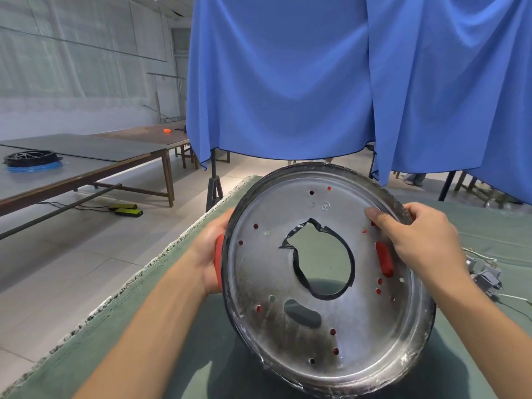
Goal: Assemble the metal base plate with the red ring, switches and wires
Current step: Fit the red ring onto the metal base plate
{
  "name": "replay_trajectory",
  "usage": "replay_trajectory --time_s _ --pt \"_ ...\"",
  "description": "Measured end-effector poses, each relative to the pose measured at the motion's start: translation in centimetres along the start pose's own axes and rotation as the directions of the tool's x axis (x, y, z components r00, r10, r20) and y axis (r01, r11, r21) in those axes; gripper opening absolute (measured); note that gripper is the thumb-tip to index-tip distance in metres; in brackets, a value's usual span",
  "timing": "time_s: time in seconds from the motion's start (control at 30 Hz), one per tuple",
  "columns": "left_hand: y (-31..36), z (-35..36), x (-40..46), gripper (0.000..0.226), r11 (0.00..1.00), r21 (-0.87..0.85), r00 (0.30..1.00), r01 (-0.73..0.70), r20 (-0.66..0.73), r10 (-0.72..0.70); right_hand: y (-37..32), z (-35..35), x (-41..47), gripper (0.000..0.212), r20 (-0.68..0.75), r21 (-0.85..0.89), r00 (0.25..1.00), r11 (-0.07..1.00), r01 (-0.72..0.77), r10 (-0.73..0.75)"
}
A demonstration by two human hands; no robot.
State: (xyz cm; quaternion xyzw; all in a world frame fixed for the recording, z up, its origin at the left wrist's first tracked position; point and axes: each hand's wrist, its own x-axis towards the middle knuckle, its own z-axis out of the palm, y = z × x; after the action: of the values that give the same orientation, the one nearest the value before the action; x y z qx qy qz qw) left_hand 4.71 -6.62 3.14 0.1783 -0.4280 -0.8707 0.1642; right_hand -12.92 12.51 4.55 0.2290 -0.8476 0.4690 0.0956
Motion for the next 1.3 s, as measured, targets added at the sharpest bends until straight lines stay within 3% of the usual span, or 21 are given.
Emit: replay_trajectory --time_s 0.13,0.57,0.8,0.97,1.1,1.3 --pt "0.03 -0.15 0.01 0.061 1.000 -0.024 1.000 0.001 -0.007 -0.001 -0.11 0.24 -0.26 0.043 0.001 -0.037 1.000 0.999 -0.005 0.005" --pt "-0.16 0.21 -0.61 0.073 0.998 0.011 0.997 -0.059 -0.048 0.060 -0.35 0.45 -0.51 0.046 0.003 -0.096 1.000 0.995 -0.016 0.016" --pt "-0.32 -0.31 -0.12 0.067 0.998 -0.006 0.995 -0.069 -0.072 0.068 -0.47 0.54 -0.70 0.047 0.010 -0.153 1.000 0.988 -0.016 0.018" --pt "-0.37 -0.43 -0.10 0.051 0.998 -0.005 0.995 -0.056 -0.085 0.055 -0.45 0.58 -0.70 0.046 0.017 -0.160 1.000 0.987 -0.004 0.007" --pt "-0.27 -0.28 -0.13 0.066 0.999 -0.002 0.996 -0.036 -0.079 0.036 -0.44 0.39 -0.69 0.045 0.003 -0.171 1.000 0.985 0.016 -0.016" --pt "-0.08 -0.15 -0.35 0.070 0.999 0.030 0.998 -0.015 -0.063 0.017 -0.53 0.05 -0.56 0.049 -0.039 -0.209 0.997 0.976 0.057 -0.066"
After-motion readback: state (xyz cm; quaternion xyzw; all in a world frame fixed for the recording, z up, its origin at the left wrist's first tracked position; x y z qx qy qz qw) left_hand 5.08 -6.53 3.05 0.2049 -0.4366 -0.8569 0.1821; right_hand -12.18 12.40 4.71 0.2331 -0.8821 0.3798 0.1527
